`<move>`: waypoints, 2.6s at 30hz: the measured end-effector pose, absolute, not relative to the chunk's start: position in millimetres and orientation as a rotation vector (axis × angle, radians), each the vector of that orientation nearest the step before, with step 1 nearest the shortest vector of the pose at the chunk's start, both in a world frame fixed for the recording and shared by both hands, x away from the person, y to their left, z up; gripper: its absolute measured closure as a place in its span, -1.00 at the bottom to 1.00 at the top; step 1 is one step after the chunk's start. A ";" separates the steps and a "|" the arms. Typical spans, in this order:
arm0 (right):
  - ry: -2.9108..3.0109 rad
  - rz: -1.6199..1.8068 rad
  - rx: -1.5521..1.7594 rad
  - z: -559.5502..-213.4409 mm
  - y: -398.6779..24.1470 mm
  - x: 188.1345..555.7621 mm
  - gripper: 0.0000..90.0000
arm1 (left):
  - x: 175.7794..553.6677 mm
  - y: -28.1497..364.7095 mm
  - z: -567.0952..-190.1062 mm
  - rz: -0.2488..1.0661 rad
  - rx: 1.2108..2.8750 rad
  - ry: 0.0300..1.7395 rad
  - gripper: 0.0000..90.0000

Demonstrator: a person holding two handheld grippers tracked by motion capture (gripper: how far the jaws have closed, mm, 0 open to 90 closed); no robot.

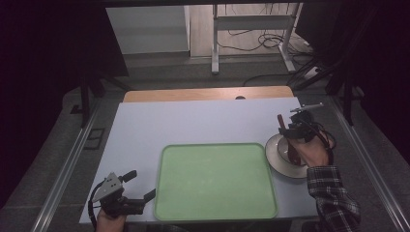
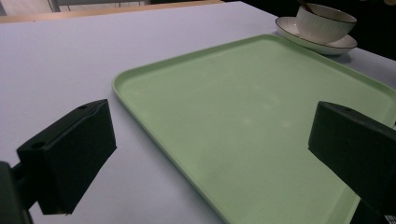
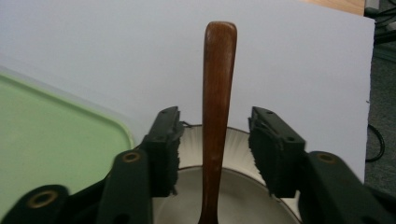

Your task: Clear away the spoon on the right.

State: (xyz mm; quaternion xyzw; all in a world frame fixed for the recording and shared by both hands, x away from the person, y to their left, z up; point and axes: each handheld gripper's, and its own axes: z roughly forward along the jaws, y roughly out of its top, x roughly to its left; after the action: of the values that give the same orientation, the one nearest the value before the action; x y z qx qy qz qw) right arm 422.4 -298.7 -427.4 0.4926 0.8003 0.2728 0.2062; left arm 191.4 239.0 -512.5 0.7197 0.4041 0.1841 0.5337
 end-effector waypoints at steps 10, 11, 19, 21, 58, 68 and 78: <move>2.262 0.663 1.358 -433.8 -290.3 436.6 0.61 | 191.7 238.9 -512.5 0.434 1.723 0.972 -0.98; 2.268 0.652 1.356 -434.3 -289.4 437.1 0.67 | 191.8 238.8 -512.5 0.432 1.724 0.973 -0.98; 2.280 0.646 1.366 -429.5 -286.0 435.2 0.72 | 191.9 238.2 -512.4 0.434 1.731 0.976 -0.98; 2.298 0.649 1.361 -426.0 -285.9 434.5 0.72 | 192.0 238.1 -512.4 0.435 1.732 0.976 -0.98; 2.398 0.610 1.335 -368.7 -280.0 416.9 0.72 | 191.4 237.9 -511.9 0.449 1.731 0.979 -0.98; 2.466 0.584 1.315 -359.2 -267.1 405.7 0.72 | 191.4 237.7 -511.8 0.450 1.733 0.977 -0.98; 2.542 0.553 1.293 -357.4 -252.2 396.2 0.72 | 191.3 237.7 -511.6 0.451 1.732 0.978 -0.98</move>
State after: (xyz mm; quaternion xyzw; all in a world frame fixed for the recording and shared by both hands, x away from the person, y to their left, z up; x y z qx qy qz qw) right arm 396.2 -252.2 -357.4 0.4420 0.8689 0.1890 0.1180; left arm 191.3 237.7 -511.6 0.7234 0.4086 0.1886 0.5236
